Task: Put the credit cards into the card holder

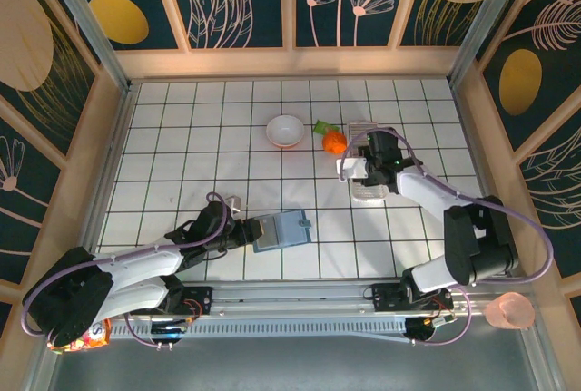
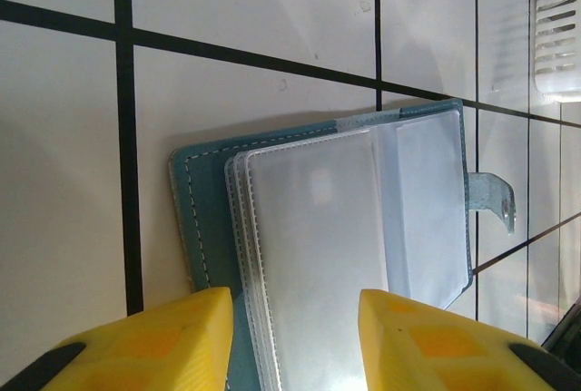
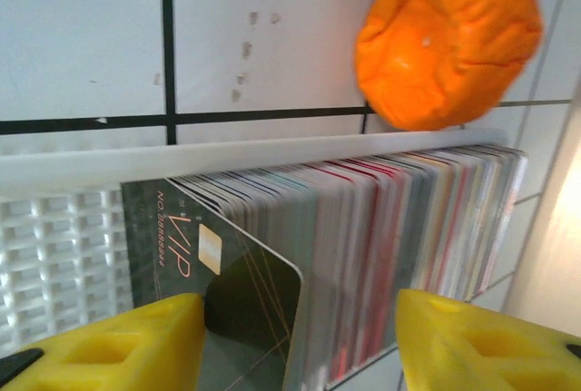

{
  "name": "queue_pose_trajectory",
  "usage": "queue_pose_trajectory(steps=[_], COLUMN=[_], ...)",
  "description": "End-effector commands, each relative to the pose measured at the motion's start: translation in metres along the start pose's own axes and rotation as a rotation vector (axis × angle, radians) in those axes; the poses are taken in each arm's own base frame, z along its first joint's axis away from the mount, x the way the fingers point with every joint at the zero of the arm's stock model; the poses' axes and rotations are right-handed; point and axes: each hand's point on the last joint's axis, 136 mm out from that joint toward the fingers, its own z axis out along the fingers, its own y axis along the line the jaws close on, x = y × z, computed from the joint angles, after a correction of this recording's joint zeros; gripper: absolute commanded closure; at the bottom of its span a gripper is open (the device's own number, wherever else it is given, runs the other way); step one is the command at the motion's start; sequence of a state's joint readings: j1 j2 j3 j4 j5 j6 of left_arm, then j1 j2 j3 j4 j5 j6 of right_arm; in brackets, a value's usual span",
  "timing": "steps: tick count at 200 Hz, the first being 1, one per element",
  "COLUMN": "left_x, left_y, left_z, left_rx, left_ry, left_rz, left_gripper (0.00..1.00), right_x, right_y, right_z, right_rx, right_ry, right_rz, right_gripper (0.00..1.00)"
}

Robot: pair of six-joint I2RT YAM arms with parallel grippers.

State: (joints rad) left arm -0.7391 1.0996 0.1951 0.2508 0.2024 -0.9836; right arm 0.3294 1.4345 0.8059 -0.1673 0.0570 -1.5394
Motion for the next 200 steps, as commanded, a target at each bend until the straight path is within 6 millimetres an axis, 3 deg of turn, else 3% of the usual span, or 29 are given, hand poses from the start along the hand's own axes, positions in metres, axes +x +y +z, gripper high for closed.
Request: queue_pose_trajectory(steps=[1,64,102,137,165,200], left_x=[0.001,0.002,0.001,0.001,0.000,-0.001], left_y=[-0.003,-0.001,-0.001,-0.001,-0.001,-0.003], left_z=[0.000,-0.002,-0.003,-0.002,-0.002,-0.002], left_rx=[0.020,0.020,0.021,0.016,0.014,0.018], left_ry=[0.000,-0.003,-0.010,-0.008,-0.010,-0.011], left_rz=[0.010,0.007,0.007,0.009,0.011,0.016], left_gripper=[0.62,0.68,0.68,0.68,0.68,0.68], right_x=[0.000,0.000,-0.003,-0.005,-0.008,-0.002], right_y=[-0.002,0.005,0.004,0.003,0.005,0.022], right_z=[-0.007,0.001,-0.002,-0.010,-0.018,-0.008], right_rx=[0.027,-0.007,-0.013,-0.044,-0.090,-0.141], right_ry=[0.008,0.007,-0.006,-0.026,-0.061,-0.028], right_rz=[-0.022,-0.010,0.009,0.044,0.087,0.077], right_gripper=[0.45,0.56,0.33,0.28,0.01,0.01])
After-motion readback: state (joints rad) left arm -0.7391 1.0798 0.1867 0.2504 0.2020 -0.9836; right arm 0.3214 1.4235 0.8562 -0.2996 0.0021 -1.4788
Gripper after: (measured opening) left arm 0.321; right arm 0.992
